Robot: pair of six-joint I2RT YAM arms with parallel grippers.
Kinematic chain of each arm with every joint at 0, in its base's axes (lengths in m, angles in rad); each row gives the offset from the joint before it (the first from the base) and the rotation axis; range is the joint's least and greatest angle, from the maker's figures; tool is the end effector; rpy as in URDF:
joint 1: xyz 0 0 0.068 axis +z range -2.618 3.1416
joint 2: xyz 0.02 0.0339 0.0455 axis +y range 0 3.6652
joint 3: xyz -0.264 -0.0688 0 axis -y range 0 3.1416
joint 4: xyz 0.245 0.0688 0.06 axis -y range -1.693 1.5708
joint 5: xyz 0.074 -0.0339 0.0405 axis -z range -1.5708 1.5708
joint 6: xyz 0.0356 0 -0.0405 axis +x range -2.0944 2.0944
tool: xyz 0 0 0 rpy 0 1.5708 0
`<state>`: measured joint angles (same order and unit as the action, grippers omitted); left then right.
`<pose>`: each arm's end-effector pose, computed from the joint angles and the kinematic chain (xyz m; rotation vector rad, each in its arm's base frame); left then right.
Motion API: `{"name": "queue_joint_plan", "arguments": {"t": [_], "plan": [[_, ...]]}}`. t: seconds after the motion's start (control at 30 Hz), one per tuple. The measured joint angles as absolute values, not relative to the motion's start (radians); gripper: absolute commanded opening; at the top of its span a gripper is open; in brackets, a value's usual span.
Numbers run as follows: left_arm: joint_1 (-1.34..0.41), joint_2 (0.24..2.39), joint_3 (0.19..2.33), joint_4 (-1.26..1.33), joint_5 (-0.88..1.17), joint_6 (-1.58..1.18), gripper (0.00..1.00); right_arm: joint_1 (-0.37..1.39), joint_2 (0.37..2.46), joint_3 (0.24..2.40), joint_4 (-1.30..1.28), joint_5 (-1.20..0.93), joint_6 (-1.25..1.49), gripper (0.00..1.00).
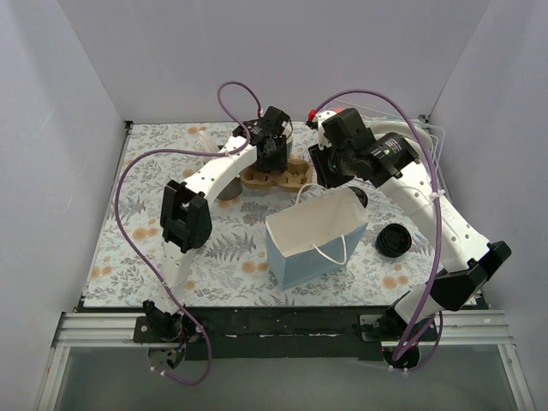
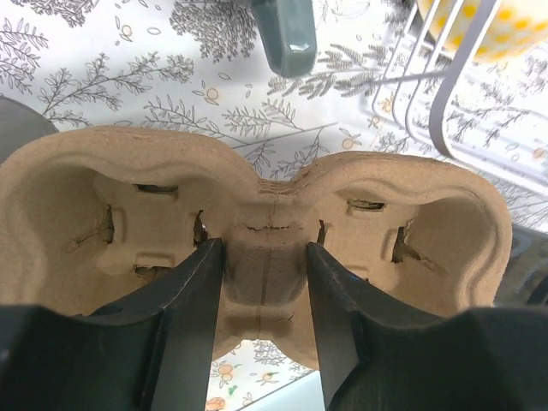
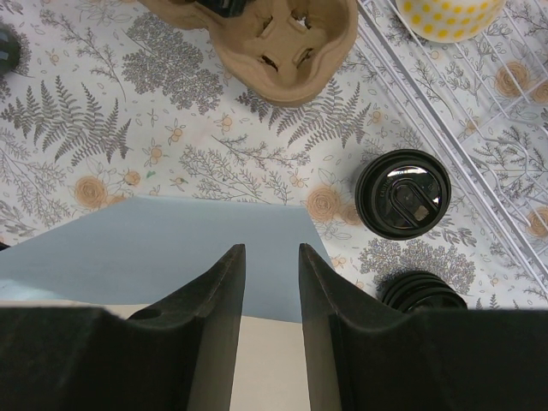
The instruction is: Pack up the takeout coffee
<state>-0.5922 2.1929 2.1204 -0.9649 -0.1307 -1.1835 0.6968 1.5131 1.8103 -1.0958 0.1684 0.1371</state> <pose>0.3993 -0.2630 0.2760 -0.8235 2.5398 -0.4555 0.2320 0.1864 0.4280 -0.5748 2.2936 0.2067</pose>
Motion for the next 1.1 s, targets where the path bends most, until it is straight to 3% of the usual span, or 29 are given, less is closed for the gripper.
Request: {"name": "queue_joint_plan", "arguments": {"t": [0.17, 0.53, 1.1], "plan": [[-0.601, 2.188, 2.075, -0.957, -0.065, -1.175, 0.36, 0.699, 1.513, 1.810, -1.096, 0.168, 0.147, 0.39], [-0.557, 2.161, 2.022, -0.958, -0.006, -1.170, 0.45, 0.701, 1.503, 1.810, -1.095, 0.170, 0.203, 0.38], [-0.592, 2.150, 2.056, -0.962, -0.051, -1.131, 0.41, 0.701, 1.477, 1.831, -1.079, 0.177, 0.257, 0.38]]}}
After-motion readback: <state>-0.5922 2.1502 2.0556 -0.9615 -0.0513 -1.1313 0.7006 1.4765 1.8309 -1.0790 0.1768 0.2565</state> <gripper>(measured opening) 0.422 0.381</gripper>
